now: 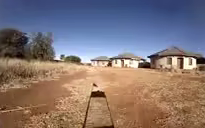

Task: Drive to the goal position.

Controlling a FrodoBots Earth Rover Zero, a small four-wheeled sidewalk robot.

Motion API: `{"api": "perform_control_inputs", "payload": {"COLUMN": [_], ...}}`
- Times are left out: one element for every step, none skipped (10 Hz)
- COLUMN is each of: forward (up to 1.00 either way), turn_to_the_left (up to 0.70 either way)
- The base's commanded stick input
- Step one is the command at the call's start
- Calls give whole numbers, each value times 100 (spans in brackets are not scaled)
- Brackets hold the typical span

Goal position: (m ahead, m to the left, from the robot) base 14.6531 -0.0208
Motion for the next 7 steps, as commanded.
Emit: {"api": "perform_control_inputs", "payload": {"forward": [50,50,50,50,50,50,50], "turn_to_the_left": [0,0,0,0,0,0,0]}}
